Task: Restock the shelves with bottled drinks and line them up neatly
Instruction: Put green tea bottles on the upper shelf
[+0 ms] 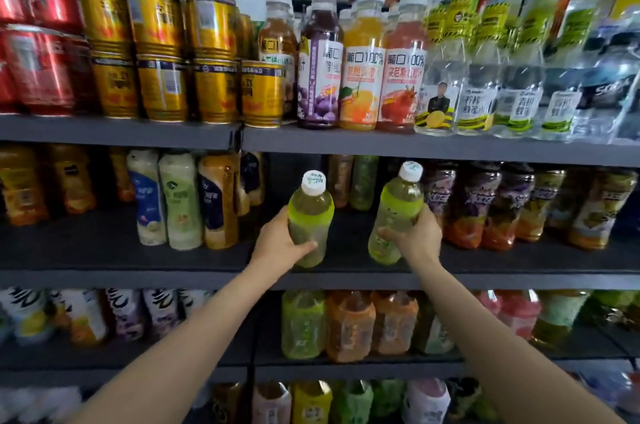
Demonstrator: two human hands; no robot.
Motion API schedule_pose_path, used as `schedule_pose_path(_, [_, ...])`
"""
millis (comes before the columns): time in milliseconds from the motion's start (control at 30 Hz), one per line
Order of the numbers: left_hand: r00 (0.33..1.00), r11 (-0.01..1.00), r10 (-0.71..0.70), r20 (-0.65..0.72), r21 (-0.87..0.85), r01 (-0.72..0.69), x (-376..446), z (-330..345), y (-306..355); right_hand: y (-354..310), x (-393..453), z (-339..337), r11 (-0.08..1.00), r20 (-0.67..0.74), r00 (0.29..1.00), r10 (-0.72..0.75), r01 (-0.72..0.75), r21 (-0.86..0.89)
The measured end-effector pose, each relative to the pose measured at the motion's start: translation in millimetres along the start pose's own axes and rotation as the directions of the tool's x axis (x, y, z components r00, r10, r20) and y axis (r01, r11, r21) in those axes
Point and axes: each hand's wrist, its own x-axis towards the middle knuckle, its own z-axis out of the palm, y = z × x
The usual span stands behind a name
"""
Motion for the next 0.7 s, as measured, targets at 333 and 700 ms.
schedule_pose_path(333, [0.975, 0.976, -0.216, -0.047, 0.023, 0.217, 50.7, 47.0, 15.7, 22.8, 60.5, 31.4, 0.996, 0.238, 0.969, -0.065, 0.076, -0.036])
schedule_pose_path(700, [0.962, 0.974, -0.212, -0.174, 0.042, 0.222, 48.2, 56.0, 2.9, 17.5, 83.8, 68.9, 0.985, 0.132, 0.99, 0.047, -0.023, -0.174])
